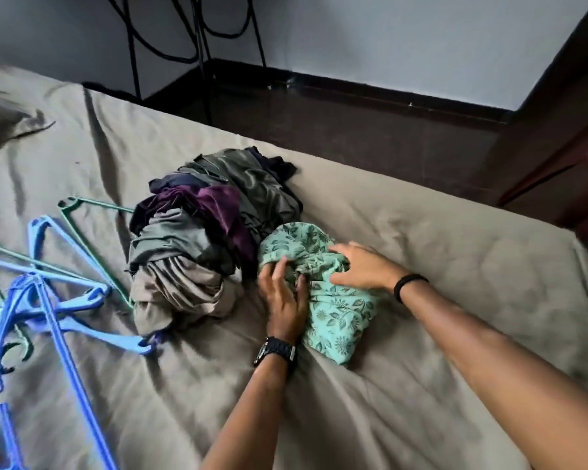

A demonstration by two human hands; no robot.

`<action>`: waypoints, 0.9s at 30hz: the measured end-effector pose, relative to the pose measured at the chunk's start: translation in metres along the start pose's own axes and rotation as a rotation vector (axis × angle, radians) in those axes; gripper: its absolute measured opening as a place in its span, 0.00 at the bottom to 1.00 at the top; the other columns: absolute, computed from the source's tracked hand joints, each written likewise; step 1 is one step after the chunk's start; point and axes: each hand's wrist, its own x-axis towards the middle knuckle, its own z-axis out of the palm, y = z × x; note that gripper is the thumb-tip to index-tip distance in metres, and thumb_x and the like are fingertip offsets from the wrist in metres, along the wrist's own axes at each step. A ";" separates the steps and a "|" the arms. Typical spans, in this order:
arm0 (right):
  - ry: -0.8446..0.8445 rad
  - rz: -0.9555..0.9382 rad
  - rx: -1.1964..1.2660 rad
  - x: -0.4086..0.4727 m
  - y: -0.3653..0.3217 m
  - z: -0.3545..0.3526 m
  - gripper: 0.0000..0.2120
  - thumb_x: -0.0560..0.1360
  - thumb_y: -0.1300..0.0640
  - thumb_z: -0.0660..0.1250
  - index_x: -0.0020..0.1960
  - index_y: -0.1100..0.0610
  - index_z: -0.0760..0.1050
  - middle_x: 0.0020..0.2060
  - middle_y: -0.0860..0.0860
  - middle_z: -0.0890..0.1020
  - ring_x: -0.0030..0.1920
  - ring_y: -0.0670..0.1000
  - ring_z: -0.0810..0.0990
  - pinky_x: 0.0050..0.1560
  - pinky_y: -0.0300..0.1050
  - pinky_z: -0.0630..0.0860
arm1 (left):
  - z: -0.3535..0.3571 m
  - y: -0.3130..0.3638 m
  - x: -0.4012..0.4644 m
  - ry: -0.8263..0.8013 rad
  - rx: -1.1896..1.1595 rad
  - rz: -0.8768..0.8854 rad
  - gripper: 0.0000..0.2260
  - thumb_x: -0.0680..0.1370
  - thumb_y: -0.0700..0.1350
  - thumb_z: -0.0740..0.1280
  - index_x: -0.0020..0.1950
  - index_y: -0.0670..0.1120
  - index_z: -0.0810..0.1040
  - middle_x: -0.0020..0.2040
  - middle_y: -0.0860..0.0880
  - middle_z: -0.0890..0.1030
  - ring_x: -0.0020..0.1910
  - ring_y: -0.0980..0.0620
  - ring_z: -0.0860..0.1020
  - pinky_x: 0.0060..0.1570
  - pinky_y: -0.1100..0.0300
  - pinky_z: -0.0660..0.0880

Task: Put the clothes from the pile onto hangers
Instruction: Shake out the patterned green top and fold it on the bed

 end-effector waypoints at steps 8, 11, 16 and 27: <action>-0.028 -0.110 -0.336 -0.026 -0.037 -0.037 0.17 0.72 0.57 0.71 0.60 0.59 0.76 0.54 0.55 0.79 0.50 0.56 0.80 0.48 0.49 0.80 | -0.024 0.030 0.026 0.026 -0.317 -0.321 0.32 0.68 0.47 0.67 0.70 0.41 0.65 0.66 0.46 0.70 0.65 0.52 0.69 0.69 0.59 0.63; -0.092 -0.165 -0.476 -0.040 -0.038 -0.061 0.09 0.73 0.57 0.70 0.43 0.64 0.76 0.37 0.56 0.77 0.40 0.56 0.76 0.39 0.47 0.73 | -0.020 0.046 0.032 -0.106 -0.295 -0.357 0.21 0.71 0.45 0.66 0.64 0.42 0.73 0.59 0.45 0.74 0.60 0.48 0.72 0.62 0.61 0.66; 0.030 -0.127 -0.357 -0.062 0.016 -0.078 0.08 0.75 0.59 0.64 0.37 0.55 0.75 0.38 0.53 0.77 0.38 0.52 0.75 0.43 0.47 0.74 | 0.014 0.089 0.044 -0.070 -0.333 -0.427 0.06 0.77 0.41 0.65 0.52 0.45 0.78 0.55 0.47 0.63 0.56 0.49 0.64 0.56 0.63 0.63; -0.014 0.171 0.027 -0.025 0.096 -0.032 0.27 0.78 0.48 0.61 0.75 0.50 0.60 0.74 0.54 0.64 0.69 0.55 0.69 0.65 0.47 0.67 | 0.071 0.045 0.050 -0.330 -0.428 -0.366 0.12 0.80 0.45 0.63 0.62 0.46 0.68 0.56 0.49 0.77 0.56 0.53 0.76 0.50 0.67 0.70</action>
